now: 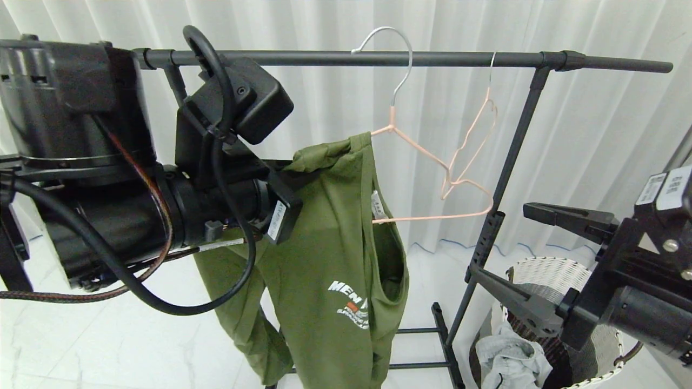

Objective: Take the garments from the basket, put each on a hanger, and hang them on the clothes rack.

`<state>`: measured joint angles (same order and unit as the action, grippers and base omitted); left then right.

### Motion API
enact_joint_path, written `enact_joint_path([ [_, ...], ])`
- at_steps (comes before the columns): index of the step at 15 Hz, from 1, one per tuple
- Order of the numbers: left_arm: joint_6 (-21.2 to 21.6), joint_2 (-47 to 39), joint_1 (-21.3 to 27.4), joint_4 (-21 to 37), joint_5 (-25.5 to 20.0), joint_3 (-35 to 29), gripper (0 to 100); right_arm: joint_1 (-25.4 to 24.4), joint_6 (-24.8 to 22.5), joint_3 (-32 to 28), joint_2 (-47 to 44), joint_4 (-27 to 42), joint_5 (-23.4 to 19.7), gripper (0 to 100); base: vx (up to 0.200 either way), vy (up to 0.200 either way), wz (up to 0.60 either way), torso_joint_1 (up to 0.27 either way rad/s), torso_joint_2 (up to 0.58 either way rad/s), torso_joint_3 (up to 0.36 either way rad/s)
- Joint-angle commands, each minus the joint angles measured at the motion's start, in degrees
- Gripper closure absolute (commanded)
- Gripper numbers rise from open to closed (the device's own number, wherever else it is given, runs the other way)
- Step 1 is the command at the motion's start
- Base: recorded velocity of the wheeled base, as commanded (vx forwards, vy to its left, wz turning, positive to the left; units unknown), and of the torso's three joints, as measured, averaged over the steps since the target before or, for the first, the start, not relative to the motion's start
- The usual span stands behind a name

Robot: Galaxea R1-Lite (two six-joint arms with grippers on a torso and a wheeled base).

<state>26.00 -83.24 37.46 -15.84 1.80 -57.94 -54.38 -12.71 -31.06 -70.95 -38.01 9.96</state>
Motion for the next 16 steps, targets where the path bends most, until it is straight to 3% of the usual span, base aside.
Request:
enact_joint_path([
  [1,-1.2,-0.6,0.2,-3.0,0.3,0.0,100,-1.5,3.1,0.0,-2.3,0.6,0.0,0,0.000,0.000,0.00,0.000,0.00,0.000],
  [7,-1.2,0.2,1.8,-7.2,0.3,-0.2,100,-0.6,16.9,-4.7,-14.2,0.0,1.0,0,0.000,0.000,0.00,0.000,0.00,0.000],
  [11,-1.2,0.4,2.2,-7.4,0.3,-0.4,100,3.1,17.5,-7.2,-21.7,-8.4,4.3,0,0.000,0.000,0.00,0.000,0.00,0.000],
  [16,-1.3,0.4,3.4,-7.4,0.3,-0.6,100,3.0,17.5,-7.0,-24.9,-9.5,5.2,0,0.000,0.000,0.00,0.000,0.00,0.000],
])
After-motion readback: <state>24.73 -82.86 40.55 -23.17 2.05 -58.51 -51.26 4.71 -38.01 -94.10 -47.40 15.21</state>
